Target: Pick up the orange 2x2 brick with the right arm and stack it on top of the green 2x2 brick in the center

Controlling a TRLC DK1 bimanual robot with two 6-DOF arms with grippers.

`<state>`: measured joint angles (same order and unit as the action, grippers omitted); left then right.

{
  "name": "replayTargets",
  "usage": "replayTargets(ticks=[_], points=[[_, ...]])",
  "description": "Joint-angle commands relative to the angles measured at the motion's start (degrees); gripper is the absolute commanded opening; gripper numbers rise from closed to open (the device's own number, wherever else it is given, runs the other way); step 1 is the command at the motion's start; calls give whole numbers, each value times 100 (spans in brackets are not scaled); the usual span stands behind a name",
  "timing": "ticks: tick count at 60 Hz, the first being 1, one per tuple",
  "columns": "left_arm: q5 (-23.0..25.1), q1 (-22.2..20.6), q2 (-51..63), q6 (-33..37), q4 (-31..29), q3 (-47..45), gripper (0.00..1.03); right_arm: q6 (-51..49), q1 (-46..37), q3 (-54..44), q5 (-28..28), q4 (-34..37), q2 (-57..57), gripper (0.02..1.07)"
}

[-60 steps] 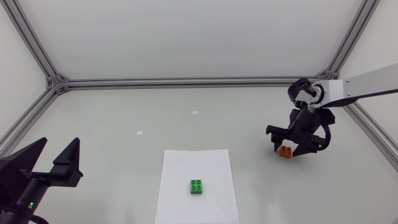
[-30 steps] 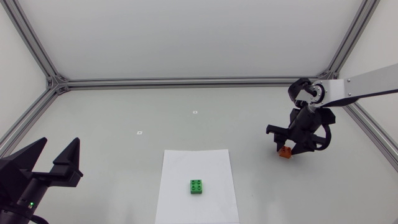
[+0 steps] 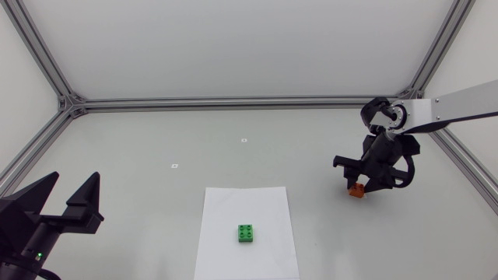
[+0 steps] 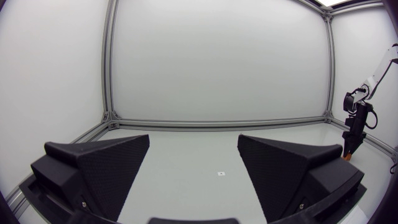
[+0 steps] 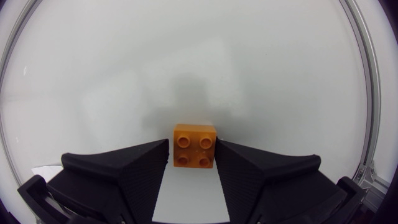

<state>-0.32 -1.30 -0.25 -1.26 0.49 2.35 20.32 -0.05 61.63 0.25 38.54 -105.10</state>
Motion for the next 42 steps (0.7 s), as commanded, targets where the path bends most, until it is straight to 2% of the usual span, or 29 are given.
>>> replayTargets(ticks=[1, 21, 34, 42], points=[[23, 16, -45, 73, -76, -235, 99, -45, 76, -168, 28, -14, 69, 55], [23, 16, -45, 73, -76, -235, 99, -54, 85, -221, 72, -22, 77, 50], [23, 16, -45, 73, -76, -235, 99, -160, 137, -362, 168, -207, 253, 39], [32, 16, -45, 73, -84, -235, 99, -203, 199, -397, 195, -242, 394, 36]])
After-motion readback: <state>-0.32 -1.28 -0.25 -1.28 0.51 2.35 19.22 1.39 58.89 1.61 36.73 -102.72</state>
